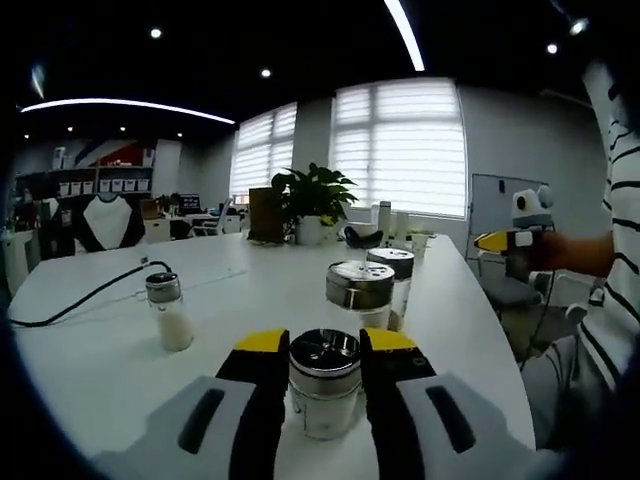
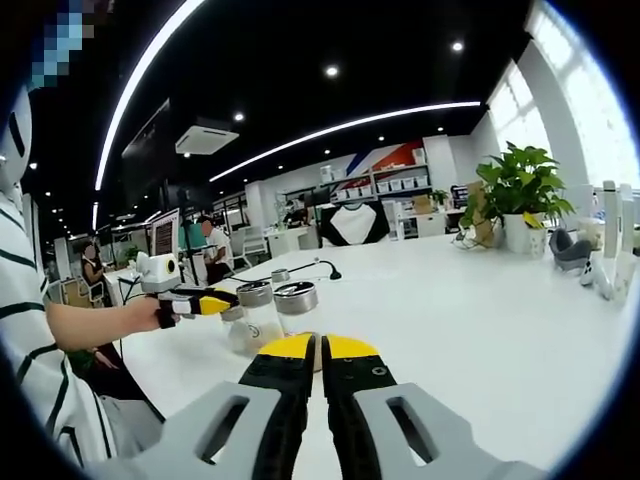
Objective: Rotate the seasoning bottle until the label or dispensing opening points toward the visible target arrow and the bottle remains upright within the marked orientation range
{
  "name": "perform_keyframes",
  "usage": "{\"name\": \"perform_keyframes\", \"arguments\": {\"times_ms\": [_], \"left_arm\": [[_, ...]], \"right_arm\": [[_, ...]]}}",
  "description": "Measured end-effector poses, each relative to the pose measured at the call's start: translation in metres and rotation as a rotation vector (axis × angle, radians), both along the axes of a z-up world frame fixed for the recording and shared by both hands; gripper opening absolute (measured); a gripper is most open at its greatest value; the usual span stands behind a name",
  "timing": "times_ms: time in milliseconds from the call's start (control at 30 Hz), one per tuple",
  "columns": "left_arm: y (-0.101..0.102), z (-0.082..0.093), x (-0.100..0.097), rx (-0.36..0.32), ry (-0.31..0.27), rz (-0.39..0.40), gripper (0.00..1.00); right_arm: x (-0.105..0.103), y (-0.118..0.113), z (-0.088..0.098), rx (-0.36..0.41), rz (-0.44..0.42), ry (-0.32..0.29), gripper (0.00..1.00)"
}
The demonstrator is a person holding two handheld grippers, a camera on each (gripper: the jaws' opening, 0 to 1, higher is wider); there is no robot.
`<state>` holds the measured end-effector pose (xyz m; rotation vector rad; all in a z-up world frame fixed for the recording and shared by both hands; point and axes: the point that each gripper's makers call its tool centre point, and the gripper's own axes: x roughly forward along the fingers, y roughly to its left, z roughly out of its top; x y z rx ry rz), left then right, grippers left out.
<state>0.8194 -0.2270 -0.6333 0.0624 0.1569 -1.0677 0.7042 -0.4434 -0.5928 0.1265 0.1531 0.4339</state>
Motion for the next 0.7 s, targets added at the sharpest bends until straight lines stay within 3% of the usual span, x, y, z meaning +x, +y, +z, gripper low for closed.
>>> {"name": "perform_keyframes", "arguments": {"times_ms": [100,267,400,433,700], "left_arm": [[-0.001,-0.006,-0.001,0.022,-0.002,0.009,0.32],[0.002,-0.004,0.004,-0.013,0.004,0.06,0.32],[0.004,-0.005,0.005,-0.051,0.034,0.144,0.32],[0.006,-0.005,0.007,-0.067,0.034,0.196,0.32],[0.01,-0.006,0.011,-0.057,0.009,0.35,0.32]], "right_arm": [[0.001,0.001,-0.001,0.0,0.001,0.002,0.0],[0.002,0.0,-0.002,0.003,-0.002,0.005,0.0],[0.002,-0.004,-0.004,0.004,-0.021,0.008,0.0],[0.002,-0.005,-0.005,0.007,-0.031,0.012,0.0],[-0.001,-0.003,-0.007,0.016,-0.038,0.021,0.0]]}}
